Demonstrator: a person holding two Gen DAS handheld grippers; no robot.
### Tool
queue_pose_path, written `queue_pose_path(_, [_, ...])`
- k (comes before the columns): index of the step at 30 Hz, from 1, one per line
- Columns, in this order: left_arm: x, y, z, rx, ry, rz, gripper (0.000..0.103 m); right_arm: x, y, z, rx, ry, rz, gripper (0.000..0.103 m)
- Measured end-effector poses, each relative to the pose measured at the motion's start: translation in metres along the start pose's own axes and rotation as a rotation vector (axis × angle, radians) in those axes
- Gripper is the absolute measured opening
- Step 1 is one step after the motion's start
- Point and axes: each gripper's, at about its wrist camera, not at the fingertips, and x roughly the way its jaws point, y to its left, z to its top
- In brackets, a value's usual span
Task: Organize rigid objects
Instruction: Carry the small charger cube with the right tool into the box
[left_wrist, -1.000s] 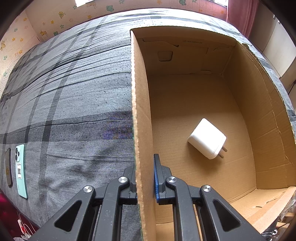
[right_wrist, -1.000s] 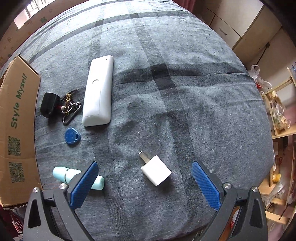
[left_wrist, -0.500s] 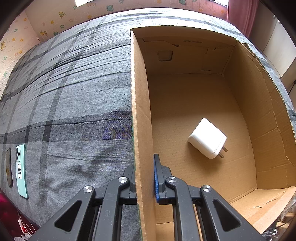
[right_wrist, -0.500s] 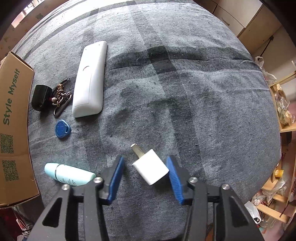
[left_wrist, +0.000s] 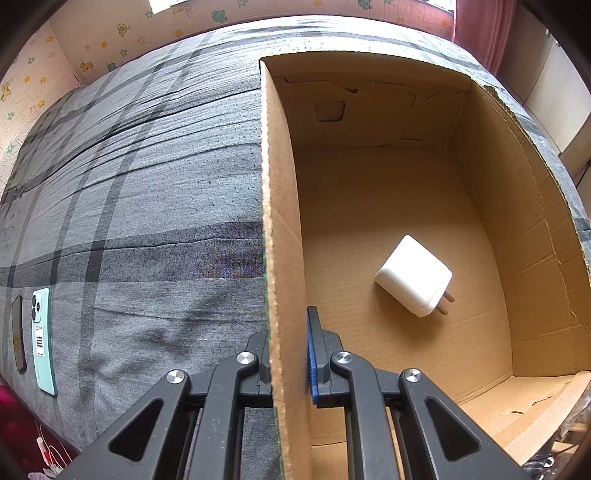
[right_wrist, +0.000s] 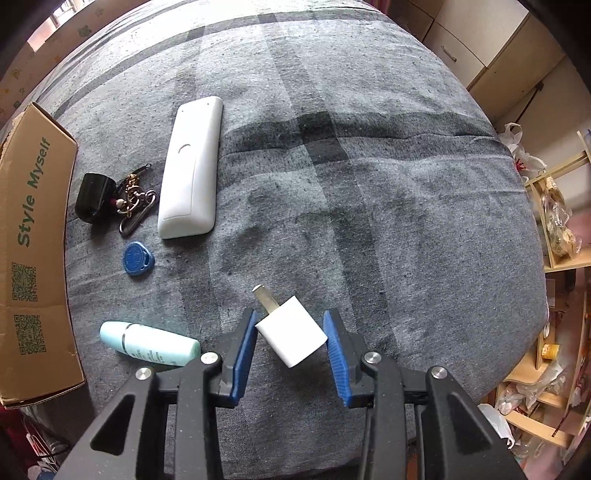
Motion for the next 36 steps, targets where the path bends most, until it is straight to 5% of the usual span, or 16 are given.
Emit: queue_pose_path(36, [0.000,0.000,0.002,-0.001,0.002,0.000,0.012,-0.118,0.134,0.029,-0.281,-0.195,0.100,0.040])
